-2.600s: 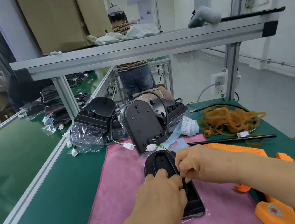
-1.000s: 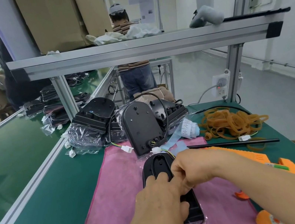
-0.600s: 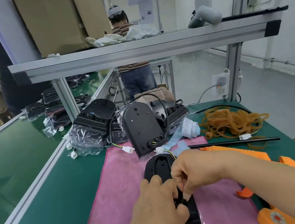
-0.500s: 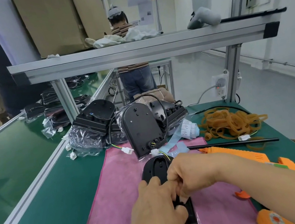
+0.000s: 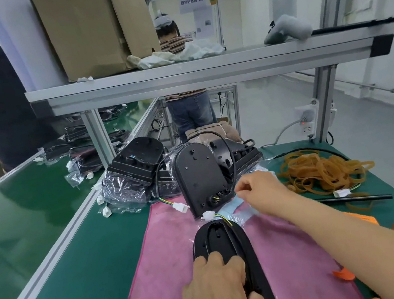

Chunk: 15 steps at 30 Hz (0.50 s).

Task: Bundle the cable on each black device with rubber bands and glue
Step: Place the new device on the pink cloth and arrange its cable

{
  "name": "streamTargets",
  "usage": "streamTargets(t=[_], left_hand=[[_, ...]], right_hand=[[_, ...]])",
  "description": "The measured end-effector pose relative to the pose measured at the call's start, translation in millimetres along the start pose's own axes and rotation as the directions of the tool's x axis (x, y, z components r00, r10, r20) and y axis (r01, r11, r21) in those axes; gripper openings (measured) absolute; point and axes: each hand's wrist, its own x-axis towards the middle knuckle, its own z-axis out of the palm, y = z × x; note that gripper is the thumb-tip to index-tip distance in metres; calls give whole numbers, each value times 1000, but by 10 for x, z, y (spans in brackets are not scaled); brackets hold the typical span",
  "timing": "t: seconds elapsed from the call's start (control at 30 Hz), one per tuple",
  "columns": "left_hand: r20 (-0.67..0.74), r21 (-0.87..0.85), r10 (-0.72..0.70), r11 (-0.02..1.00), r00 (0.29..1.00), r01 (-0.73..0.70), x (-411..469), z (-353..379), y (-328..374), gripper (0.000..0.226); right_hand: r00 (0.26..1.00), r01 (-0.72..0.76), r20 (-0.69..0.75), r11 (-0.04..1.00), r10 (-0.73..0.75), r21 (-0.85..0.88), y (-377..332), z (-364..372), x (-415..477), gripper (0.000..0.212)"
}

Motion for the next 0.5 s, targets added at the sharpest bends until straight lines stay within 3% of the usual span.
streamTargets(t=[0.1,0.27,0.4,0.5], left_hand=[[99,41,20,999,995,-24,28,-32,-78,29],[160,116,-14,993,987,-5,61,-27,-91,41],[176,108,-33,994,984,14,93,-115,-106,29],[208,112,-5,994,978,-19,116,-161,-107,24]], right_hand=[[997,54,64,994,-48,-92,-64,262,173,20],[992,21,123,972,9,-233,-103,426,298,18],[980,27,197,944,40,-330,-83,424,304,25],[950,112,313,935,-1,-337,-29,427,243,31]])
